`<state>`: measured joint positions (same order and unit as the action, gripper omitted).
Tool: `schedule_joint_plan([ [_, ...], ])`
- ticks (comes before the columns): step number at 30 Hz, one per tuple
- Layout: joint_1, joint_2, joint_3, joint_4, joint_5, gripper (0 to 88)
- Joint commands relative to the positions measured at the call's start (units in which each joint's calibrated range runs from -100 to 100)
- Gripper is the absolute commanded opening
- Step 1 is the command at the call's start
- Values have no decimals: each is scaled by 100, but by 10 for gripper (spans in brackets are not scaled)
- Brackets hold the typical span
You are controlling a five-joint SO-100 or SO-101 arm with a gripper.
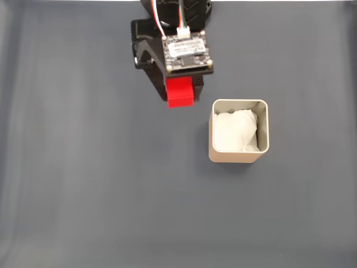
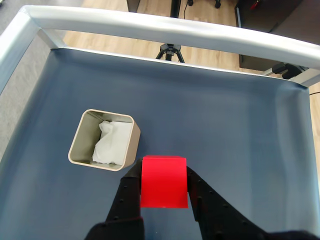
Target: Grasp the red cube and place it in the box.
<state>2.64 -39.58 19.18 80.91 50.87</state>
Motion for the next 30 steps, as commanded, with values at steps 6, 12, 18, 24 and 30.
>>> schedule_joint_plan([
  [6, -660, -127, -480, -154, 5, 3],
  [12, -973, -66, -490, -277, 59, 3],
  [18, -1151, 108, -490, -498, 132, 3],
  [24, -1279, 265, -398, -834, 210, 3],
  [30, -1315, 404, -216, -1161, 239, 3],
])
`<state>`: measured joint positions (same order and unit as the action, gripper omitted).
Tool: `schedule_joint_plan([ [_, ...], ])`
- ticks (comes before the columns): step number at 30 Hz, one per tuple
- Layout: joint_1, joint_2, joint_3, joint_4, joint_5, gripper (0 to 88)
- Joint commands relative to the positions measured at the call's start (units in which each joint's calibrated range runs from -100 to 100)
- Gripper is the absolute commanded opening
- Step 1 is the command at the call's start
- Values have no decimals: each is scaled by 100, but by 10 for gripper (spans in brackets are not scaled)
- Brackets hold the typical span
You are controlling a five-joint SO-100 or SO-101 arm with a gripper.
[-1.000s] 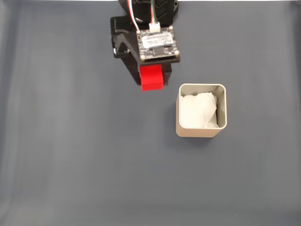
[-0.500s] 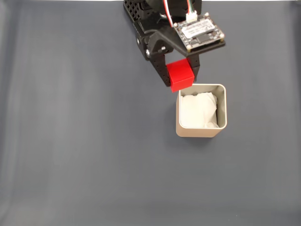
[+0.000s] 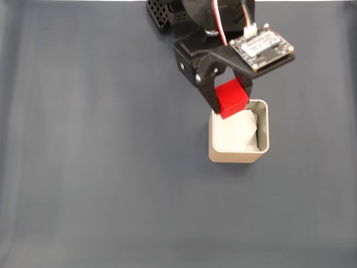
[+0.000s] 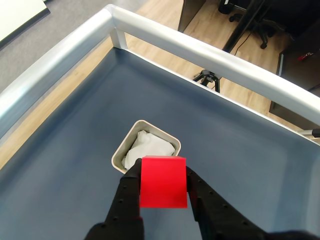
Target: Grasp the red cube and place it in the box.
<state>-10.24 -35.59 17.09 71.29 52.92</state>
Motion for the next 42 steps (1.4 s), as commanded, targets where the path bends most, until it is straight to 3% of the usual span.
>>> schedule_joint_plan([
  [1, -33, 22, 30, -248, 39, 3],
  [18, -304, 449, 149, -1018, 15, 3],
  [42, -432, 370, 340, -1141, -259, 22],
])
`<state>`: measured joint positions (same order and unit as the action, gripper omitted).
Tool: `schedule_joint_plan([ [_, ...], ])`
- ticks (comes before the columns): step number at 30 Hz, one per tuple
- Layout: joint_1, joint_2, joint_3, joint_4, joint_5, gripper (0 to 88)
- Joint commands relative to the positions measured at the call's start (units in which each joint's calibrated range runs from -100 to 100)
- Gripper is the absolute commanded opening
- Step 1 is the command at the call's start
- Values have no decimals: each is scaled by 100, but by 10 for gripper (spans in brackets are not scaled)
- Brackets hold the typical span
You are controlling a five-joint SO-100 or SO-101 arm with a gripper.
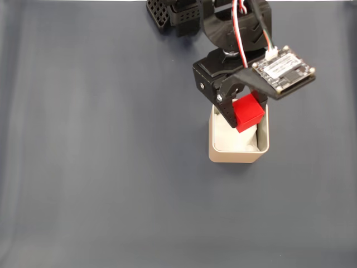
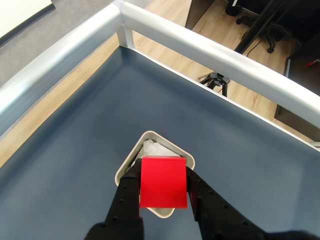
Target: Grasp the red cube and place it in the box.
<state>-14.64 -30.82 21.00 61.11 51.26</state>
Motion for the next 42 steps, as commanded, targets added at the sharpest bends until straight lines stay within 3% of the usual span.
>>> schedule_joint_plan([
  [1, 15, -106, -51, -147, -103, 32],
  [10, 22, -133, -51, -163, -103, 66],
  [26, 100, -133, -51, -57, -93, 305],
  [42, 136, -167, -23, -89, -161, 437],
])
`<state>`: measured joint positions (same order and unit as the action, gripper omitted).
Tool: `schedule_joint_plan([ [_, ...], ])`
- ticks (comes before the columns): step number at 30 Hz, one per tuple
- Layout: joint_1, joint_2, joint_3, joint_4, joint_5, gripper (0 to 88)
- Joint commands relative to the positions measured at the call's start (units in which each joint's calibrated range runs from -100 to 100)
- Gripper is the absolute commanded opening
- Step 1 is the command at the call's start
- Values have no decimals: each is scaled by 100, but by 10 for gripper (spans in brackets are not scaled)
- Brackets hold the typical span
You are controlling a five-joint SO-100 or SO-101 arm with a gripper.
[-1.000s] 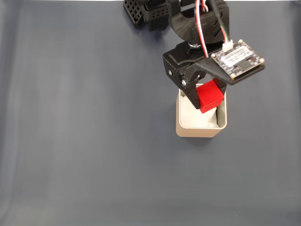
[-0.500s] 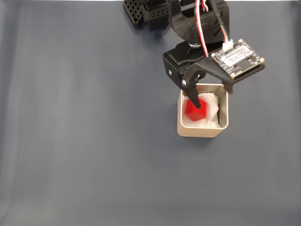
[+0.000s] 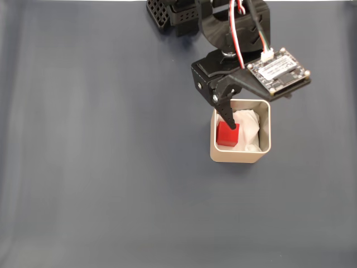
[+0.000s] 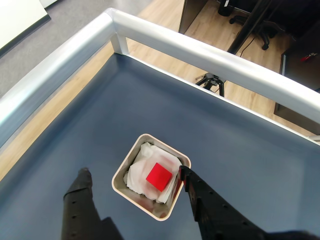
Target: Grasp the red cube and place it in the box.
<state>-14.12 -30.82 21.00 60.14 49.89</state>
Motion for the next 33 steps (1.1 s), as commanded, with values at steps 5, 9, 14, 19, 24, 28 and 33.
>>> schedule_joint_plan([
  [5, 91, -211, 13, 7, -29, 444],
  [9, 105, -237, 31, 7, -29, 442],
  [14, 240, -272, 50, 7, -5, 331],
  [19, 625, -324, 223, -206, 88, 188],
  [24, 1009, -446, 451, -378, 151, 72],
  [28, 1301, -576, 561, -386, 200, 3],
  [33, 1714, -776, 807, -443, 220, 3],
])
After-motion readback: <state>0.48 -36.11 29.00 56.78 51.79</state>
